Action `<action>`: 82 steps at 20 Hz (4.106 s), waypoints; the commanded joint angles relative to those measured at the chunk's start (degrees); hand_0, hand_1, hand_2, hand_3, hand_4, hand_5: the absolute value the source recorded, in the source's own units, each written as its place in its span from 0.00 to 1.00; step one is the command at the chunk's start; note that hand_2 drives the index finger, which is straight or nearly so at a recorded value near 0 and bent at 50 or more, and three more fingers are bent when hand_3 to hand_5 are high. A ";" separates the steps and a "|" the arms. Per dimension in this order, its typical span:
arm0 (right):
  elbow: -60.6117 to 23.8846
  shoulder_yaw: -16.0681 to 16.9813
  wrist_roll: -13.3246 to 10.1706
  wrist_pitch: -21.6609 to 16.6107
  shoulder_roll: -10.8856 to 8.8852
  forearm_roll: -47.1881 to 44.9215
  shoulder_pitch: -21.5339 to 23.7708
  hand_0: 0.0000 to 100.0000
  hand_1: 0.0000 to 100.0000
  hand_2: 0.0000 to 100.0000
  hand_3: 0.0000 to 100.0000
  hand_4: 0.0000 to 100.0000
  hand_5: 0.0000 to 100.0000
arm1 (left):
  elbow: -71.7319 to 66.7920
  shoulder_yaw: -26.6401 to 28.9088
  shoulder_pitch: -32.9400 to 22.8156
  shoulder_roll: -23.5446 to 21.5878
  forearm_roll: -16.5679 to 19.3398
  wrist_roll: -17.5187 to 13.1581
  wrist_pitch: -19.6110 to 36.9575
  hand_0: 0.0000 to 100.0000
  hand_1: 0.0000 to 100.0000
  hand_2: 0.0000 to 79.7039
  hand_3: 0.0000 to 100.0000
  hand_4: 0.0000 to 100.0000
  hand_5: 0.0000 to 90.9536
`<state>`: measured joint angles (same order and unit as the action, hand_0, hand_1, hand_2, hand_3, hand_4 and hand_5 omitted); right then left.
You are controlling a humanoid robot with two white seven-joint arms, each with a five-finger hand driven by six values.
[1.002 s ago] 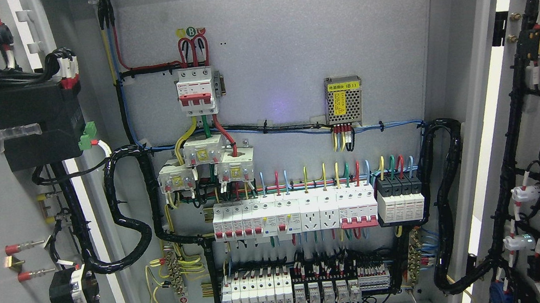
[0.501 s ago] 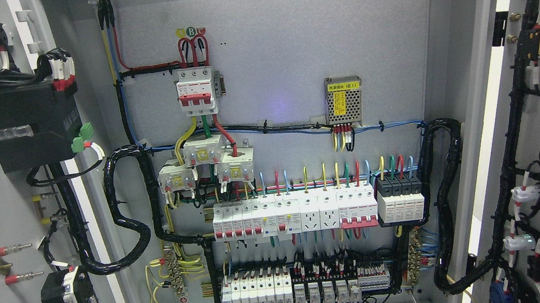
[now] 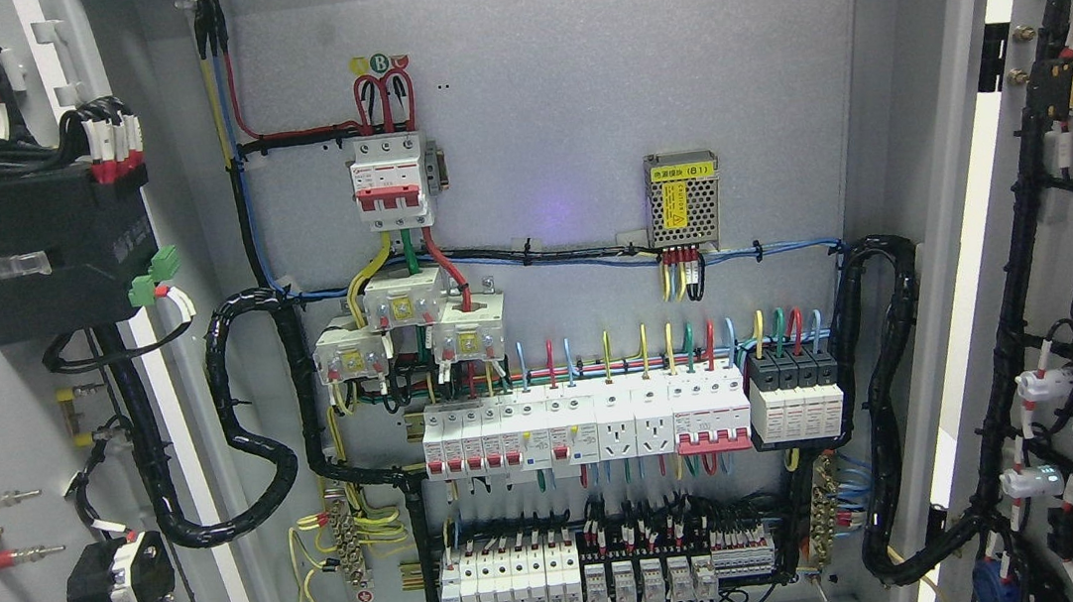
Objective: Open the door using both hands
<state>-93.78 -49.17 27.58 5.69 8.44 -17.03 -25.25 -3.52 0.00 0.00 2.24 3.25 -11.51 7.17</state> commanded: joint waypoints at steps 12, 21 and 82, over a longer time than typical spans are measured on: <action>0.52 -1.71 0.02 0.02 0.18 0.50 -0.95 0.00 0.00 0.00 0.00 0.00 0.00 | 0.00 0.44 0.53 0.13 0.00 0.00 0.12 0.00 0.00 0.00 0.00 0.04 0.00; 1.31 1.70 -0.16 -0.59 0.00 1.30 -0.33 0.00 0.00 0.00 0.00 0.00 0.00 | 1.32 0.09 0.53 0.13 0.61 0.00 0.21 0.00 0.00 0.00 0.00 0.04 0.00; -17.58 42.40 -14.40 -38.83 -15.38 12.29 45.90 0.00 0.00 0.00 0.00 0.00 0.00 | 112.41 -9.15 -38.85 -15.78 -9.05 0.09 21.12 0.00 0.00 0.00 0.00 0.04 0.00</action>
<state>-107.61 -11.69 13.52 -33.55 -5.01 -3.02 20.86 99.55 -13.89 -38.83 -11.67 -3.46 -11.44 25.99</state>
